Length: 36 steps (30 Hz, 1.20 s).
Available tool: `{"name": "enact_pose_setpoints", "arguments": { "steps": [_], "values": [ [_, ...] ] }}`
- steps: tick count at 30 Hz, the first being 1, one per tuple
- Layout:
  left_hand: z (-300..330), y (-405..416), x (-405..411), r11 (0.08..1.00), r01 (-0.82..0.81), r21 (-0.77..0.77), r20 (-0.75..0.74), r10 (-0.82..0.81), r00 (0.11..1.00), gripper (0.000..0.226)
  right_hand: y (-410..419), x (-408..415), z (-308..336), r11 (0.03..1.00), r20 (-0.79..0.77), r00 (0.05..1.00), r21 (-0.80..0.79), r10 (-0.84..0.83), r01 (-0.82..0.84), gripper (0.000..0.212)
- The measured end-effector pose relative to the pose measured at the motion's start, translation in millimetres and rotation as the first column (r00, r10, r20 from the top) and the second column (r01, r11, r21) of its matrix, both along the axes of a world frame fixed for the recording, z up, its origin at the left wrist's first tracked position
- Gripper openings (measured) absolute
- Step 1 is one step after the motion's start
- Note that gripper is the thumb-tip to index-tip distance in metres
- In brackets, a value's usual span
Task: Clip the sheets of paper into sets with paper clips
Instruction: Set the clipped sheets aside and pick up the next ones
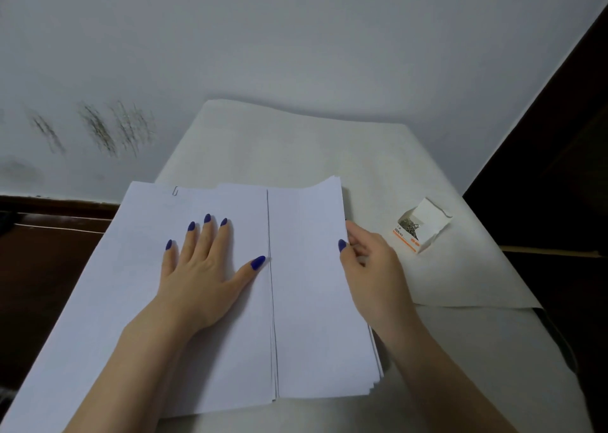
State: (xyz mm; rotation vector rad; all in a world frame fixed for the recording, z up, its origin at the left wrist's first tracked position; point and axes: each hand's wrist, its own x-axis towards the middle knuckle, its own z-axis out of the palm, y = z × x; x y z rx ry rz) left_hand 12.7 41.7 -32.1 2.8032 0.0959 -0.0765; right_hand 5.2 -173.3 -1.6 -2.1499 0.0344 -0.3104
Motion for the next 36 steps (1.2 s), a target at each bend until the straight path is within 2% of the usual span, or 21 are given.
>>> {"name": "enact_pose_setpoints", "arguments": {
  "steps": [6, 12, 14, 16, 17, 20, 22, 27, 34, 36],
  "values": [
    [-1, 1, 1, 1.0, 0.004, 0.006, 0.002, -0.004, 1.0, 0.104, 10, -9, -3, 0.989, -0.04, 0.999, -0.148, 0.017, -0.023, 0.048],
    [-1, 1, 1, 1.0, 0.006, 0.013, 0.003, -0.006, 1.0, 0.105, 15, -10, 1, 0.987, 0.091, 0.995, -0.151, -0.033, 0.047, 0.036],
    [-2, 1, 1, 1.0, 0.006, 0.012, 0.007, -0.006, 1.0, 0.105, 13, -10, 2, 0.998, 0.093, 0.995, -0.049, -0.03, 0.035, 0.026],
    [-2, 2, 1, 1.0, 0.001, 0.0, 0.007, -0.001, 1.0, 0.104, 11, -9, 3, 0.998, 0.001, 1.0, 0.064, -0.001, 0.001, 0.011],
    [-2, 2, 2, 1.0, -0.001, -0.011, 0.009, 0.001, 1.0, 0.102, 9, -9, 3, 0.999, -0.047, 0.999, 0.051, 0.011, -0.009, 0.005],
    [-3, 4, 3, 0.999, 0.003, -0.042, 0.015, -0.003, 1.0, 0.1, 4, -8, 0, 0.997, -0.087, 0.996, -0.079, 0.004, -0.011, 0.031],
    [-3, 5, 3, 0.999, 0.001, -0.048, 0.008, -0.001, 1.0, 0.099, 0, -5, 3, 0.997, -0.048, 0.999, -0.076, 0.007, -0.01, 0.035],
    [-1, 8, 4, 0.998, -0.016, -0.057, -0.003, 0.016, 1.0, 0.102, -25, 5, 16, 1.0, -0.031, 0.999, -0.013, -0.006, 0.006, 0.029],
    [1, 11, 3, 1.0, -0.008, -0.03, -0.01, 0.008, 1.0, 0.099, -80, 15, 31, 0.987, 0.012, 0.989, 0.066, -0.145, 0.144, 0.019],
    [2, 10, 3, 1.0, -0.006, -0.021, -0.007, 0.006, 1.0, 0.092, -98, 17, 32, 0.974, 0.021, 0.98, 0.115, -0.199, 0.195, 0.023]
  ]
}}
